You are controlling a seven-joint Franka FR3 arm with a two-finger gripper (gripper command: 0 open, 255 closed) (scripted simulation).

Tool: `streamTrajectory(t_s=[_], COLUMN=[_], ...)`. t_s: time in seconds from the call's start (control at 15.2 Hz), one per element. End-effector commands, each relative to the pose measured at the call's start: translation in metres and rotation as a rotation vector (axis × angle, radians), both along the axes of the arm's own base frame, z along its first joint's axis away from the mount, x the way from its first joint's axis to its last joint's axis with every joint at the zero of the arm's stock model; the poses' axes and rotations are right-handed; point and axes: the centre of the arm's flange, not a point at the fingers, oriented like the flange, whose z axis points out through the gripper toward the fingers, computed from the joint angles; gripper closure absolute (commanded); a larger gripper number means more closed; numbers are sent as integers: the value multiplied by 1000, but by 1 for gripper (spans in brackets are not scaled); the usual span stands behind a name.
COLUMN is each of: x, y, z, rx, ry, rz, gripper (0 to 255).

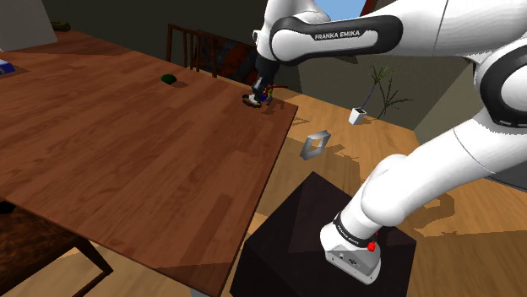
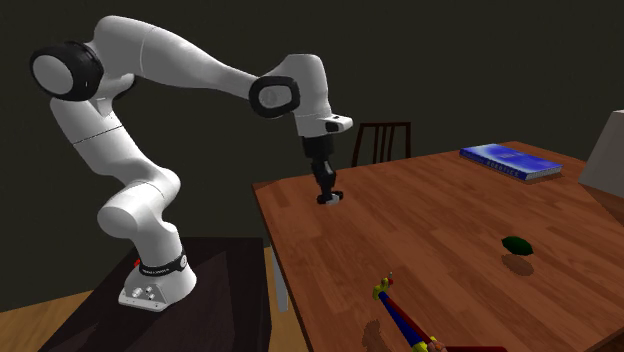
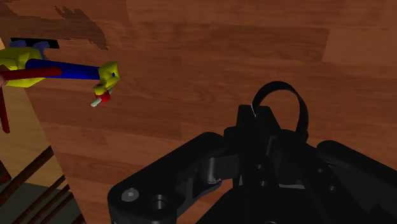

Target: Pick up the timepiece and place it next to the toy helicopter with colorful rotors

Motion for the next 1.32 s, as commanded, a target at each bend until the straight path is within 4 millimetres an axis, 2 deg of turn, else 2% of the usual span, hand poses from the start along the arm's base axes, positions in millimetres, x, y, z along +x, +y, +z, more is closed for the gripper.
streamTrajectory(t_s=[0.0, 0.4, 1.25], x=[3, 14, 14], y=[-26, -106, -106], z=[0, 0, -69], rx=[0, 0, 0], ry=[0, 0, 0], rz=[1, 1, 1], gripper=[255, 255, 255])
